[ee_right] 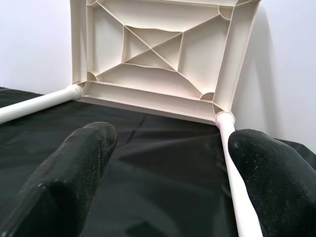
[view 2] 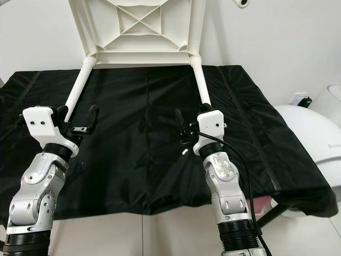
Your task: Building children table
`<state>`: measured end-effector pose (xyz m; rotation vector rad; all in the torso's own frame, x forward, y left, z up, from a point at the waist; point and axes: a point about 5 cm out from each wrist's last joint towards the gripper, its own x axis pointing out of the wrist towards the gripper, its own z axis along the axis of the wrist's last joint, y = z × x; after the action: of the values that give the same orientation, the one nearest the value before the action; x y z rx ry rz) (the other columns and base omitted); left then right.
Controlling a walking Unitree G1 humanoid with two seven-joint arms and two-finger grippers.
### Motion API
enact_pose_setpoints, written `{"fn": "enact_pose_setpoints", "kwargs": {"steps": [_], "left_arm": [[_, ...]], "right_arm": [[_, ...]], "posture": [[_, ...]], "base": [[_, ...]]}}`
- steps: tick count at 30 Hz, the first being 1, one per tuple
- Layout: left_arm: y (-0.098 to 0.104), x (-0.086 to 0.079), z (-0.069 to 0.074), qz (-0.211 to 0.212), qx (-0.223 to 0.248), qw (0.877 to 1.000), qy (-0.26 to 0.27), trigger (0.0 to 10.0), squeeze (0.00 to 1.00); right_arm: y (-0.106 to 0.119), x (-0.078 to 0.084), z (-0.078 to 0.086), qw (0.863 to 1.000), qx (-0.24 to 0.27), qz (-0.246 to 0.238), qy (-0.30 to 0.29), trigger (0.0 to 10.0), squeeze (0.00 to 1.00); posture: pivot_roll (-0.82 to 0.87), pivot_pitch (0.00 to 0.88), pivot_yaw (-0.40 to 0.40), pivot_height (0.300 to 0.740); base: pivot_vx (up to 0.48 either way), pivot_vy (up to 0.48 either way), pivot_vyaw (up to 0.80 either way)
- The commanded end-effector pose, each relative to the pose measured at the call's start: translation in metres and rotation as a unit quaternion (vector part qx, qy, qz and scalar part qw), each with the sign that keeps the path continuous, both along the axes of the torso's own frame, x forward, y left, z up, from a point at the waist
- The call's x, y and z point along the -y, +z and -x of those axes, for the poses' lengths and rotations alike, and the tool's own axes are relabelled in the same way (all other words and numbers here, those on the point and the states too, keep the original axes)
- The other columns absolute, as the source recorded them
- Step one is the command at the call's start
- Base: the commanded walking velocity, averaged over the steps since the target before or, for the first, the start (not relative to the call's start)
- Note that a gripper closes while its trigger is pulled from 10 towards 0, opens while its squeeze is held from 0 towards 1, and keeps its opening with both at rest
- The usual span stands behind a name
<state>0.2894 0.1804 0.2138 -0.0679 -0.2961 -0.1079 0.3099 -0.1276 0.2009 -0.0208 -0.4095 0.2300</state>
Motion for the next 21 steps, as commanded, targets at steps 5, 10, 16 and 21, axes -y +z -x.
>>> {"fn": "enact_pose_setpoints", "kwargs": {"steps": [5, 10, 16, 21], "left_arm": [[0.0032, 0.0008, 0.0001, -0.002, 0.006, 1.0, -0.004, 10.0, 0.0], [0.0036, 0.0008, 0.0001, -0.001, 0.006, 1.0, -0.004, 10.0, 0.0], [0.004, 0.0005, -0.0002, 0.0, 0.006, 1.0, -0.003, 10.0, 0.0], [0.004, 0.001, 0.0003, 0.0, 0.006, 1.0, -0.003, 10.0, 0.0]], "right_arm": [[-0.0008, 0.003, 0.0026, 1.0, 0.002, -0.003, -0.006, 10.0, 0.0], [-0.0008, 0.0031, 0.0025, 1.0, 0.001, -0.003, -0.006, 10.0, 0.0], [-0.0009, 0.003, 0.0024, 1.0, 0.001, -0.003, -0.006, 10.0, 0.0], [-0.0011, 0.0034, 0.0029, 1.0, 0.0, -0.003, -0.006, 10.0, 0.0]], "posture": [[-0.03, 0.077, 0.006, 0.74], [-0.03, 0.078, 0.006, 0.74], [-0.03, 0.078, 0.006, 0.74], [-0.03, 0.079, 0.005, 0.74]], "base": [[0.288, 0.0, 0.0], [0.288, 0.0, 0.0], [0.287, 0.0, 0.0], [0.289, 0.0, 0.0]]}}
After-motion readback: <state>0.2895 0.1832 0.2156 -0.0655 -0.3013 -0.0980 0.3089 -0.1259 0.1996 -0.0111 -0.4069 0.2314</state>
